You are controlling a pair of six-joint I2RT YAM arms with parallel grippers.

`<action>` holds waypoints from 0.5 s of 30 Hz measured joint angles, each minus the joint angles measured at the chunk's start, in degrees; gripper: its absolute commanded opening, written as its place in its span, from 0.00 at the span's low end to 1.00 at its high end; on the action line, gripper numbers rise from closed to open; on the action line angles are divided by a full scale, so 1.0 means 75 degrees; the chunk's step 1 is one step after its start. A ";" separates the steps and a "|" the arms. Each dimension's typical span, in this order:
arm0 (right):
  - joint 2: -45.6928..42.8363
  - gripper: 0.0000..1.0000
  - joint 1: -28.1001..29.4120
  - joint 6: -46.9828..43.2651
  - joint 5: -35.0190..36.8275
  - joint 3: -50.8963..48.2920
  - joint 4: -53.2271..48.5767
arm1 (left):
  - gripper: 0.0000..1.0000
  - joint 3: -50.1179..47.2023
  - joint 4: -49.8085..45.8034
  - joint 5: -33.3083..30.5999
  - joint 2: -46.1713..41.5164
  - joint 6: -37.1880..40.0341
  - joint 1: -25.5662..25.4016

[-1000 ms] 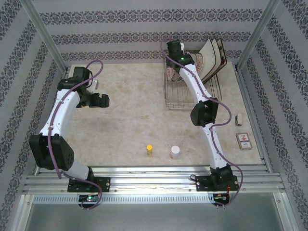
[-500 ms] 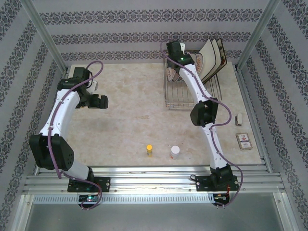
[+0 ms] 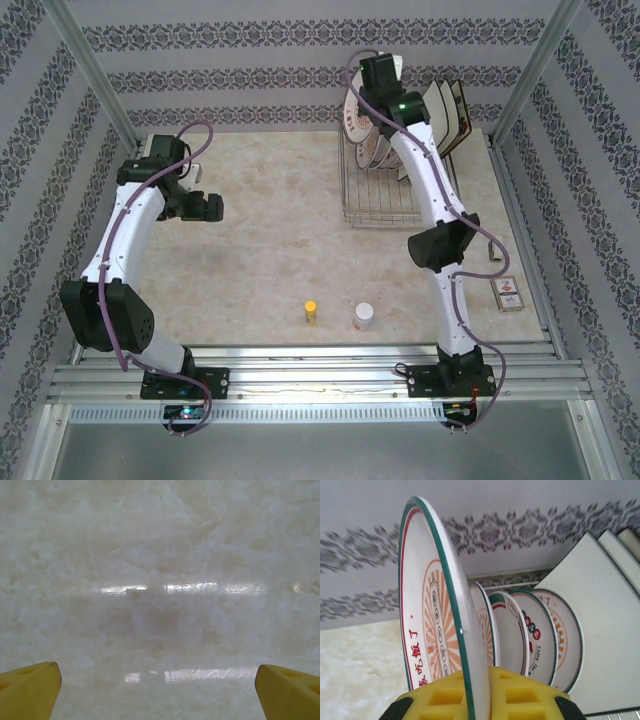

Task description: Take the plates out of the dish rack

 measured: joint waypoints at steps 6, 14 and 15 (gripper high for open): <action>-0.1856 0.00 0.0055 -0.0003 -0.0863 -0.1926 0.0093 | 1.00 -0.0358 0.0029 -0.0003 -0.0152 -0.0166 -0.0009; -0.4514 0.00 -0.0399 0.1641 -0.5794 -0.8204 0.3593 | 1.00 -0.0356 0.0052 -0.0114 -0.0522 -0.0414 -0.0204; -0.4587 0.00 -0.0431 0.1979 -0.6382 -0.8836 0.4249 | 1.00 -0.0356 0.0052 -0.0114 -0.0536 -0.0440 -0.0236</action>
